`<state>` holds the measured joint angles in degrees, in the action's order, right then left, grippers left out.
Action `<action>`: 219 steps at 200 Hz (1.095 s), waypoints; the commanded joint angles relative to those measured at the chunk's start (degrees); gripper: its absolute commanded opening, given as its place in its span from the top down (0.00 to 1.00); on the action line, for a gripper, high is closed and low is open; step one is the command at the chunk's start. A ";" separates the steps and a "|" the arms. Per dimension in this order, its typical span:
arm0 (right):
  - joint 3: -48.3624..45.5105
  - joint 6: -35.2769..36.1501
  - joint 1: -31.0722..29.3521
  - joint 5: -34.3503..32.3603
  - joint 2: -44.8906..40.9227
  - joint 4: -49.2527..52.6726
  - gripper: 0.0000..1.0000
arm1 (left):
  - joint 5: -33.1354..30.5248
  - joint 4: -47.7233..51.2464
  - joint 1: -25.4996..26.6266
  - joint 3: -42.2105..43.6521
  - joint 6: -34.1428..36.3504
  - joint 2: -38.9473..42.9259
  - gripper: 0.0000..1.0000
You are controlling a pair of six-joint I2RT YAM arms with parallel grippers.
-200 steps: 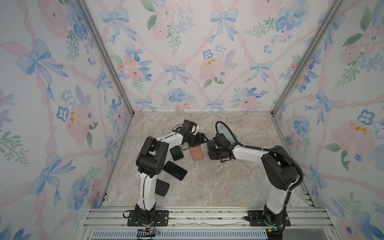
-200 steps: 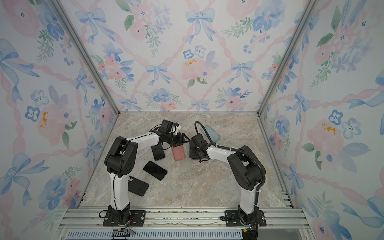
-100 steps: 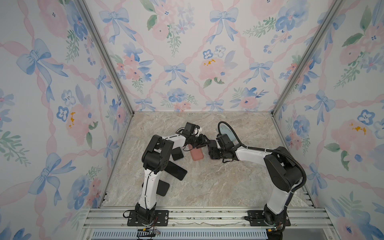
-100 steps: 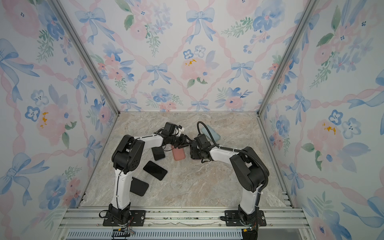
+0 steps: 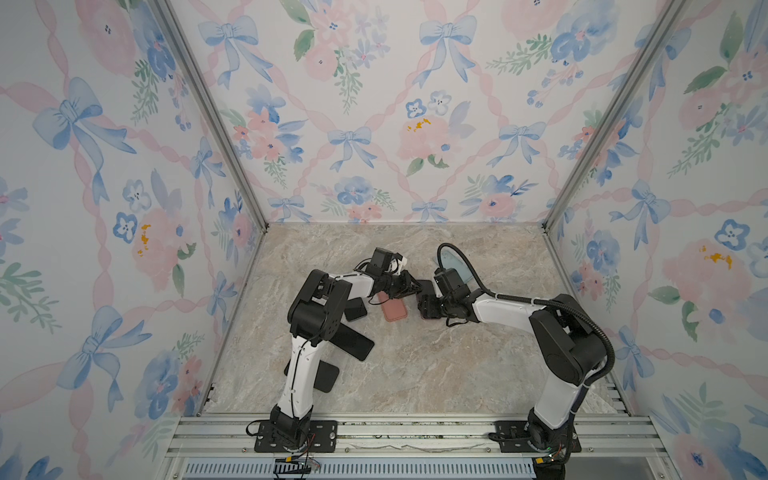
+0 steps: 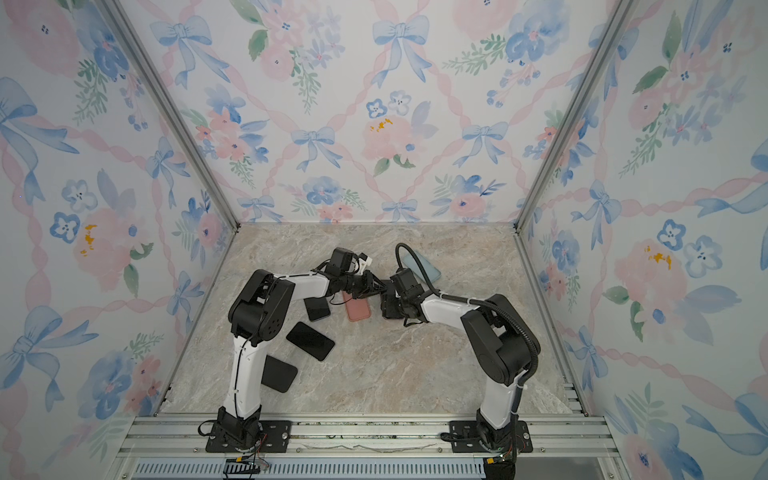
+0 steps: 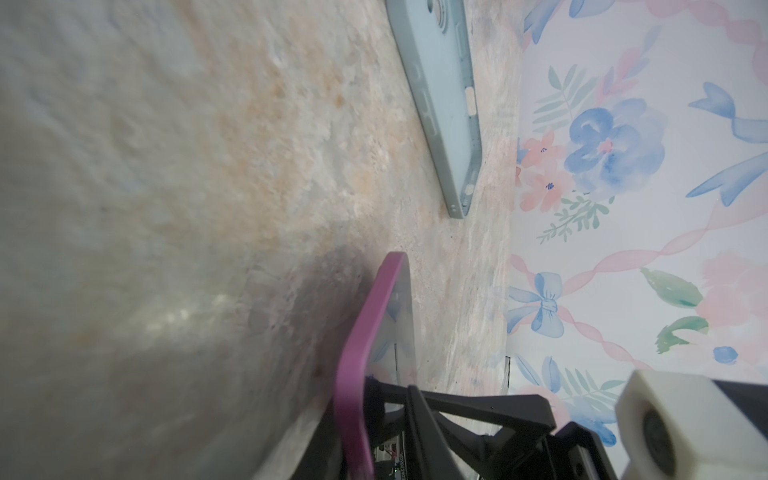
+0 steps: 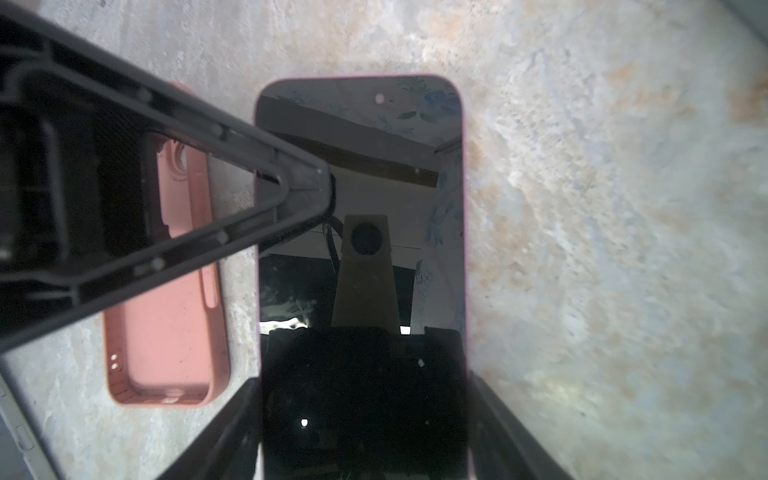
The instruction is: Put the phone into the phone case
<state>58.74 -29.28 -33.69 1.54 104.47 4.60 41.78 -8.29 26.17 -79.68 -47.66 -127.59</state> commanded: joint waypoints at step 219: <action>-21.91 -33.22 -1.11 4.09 -29.89 -14.20 0.21 | -1.45 -24.55 0.98 15.66 -18.30 11.38 1.00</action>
<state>41.76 -49.36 -35.29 1.56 76.75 3.44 40.75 -23.09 26.98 -66.48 -58.87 -120.68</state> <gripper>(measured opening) 0.794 0.080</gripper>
